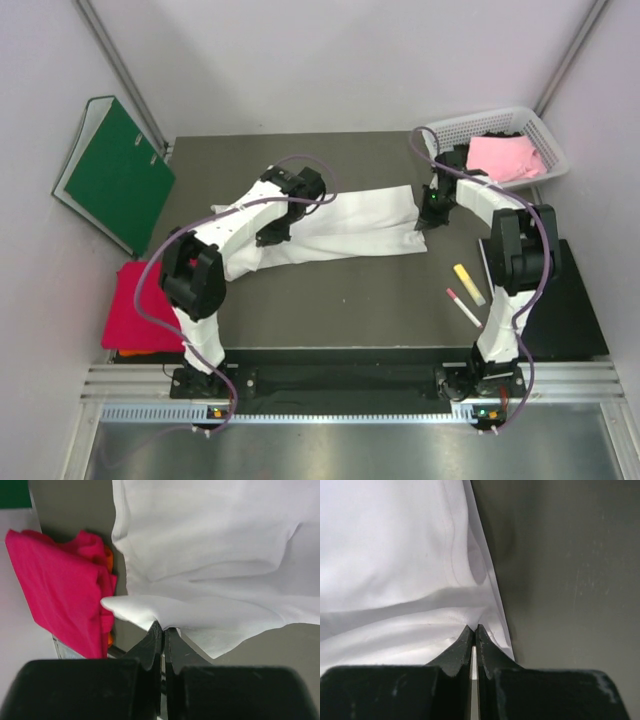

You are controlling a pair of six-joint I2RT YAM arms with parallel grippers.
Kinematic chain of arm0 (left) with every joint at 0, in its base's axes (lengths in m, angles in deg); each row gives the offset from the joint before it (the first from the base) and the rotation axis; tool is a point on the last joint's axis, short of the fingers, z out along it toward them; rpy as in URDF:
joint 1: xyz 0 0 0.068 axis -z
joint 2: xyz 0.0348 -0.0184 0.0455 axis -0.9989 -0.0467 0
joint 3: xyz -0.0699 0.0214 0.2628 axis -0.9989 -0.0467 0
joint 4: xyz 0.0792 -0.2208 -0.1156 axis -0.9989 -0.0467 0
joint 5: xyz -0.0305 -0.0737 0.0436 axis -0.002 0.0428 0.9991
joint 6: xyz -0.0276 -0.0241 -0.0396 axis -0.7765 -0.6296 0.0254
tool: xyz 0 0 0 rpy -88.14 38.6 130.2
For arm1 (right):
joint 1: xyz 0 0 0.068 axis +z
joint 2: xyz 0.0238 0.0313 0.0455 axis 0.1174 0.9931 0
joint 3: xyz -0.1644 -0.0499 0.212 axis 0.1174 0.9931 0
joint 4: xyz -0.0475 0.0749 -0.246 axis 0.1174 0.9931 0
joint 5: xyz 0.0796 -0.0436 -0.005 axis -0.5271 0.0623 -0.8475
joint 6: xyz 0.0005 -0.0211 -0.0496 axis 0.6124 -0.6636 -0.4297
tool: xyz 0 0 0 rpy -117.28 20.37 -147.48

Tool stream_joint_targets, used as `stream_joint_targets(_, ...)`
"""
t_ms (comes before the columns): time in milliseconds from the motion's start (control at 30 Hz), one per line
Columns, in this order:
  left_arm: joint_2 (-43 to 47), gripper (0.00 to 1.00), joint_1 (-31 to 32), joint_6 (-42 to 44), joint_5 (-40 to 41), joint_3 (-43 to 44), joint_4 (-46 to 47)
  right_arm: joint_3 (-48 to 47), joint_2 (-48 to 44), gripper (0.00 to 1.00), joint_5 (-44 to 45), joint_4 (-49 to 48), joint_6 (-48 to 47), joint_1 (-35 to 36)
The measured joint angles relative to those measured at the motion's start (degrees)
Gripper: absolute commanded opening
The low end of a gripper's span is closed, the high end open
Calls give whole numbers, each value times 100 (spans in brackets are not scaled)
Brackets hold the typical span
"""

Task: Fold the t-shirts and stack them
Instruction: Fold the other side of the tshirt into a rectangle

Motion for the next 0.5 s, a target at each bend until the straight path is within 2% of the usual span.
stream_joint_targets(167,-660,0,-22,223,258,717,-17,-387,319,2,15,-11,-50,-4)
stream_joint_targets(300,-1019,0,-50,326,343,979,-22,-516,439,10,63,-7,-63,-7)
stream_joint_targets(333,-1088,0,-72,358,354,1034,-20,-575,481,29,72,-9,-66,-7)
stream_joint_targets(400,-1217,0,-144,413,378,1182,-48,-688,579,45,83,-42,-70,-7)
stream_joint_targets(433,-1266,0,-190,420,385,1246,-42,-717,612,59,87,-48,-68,-7)
stream_joint_targets(500,-1401,0,-323,485,398,1456,-63,-726,629,70,114,-94,-109,-7)
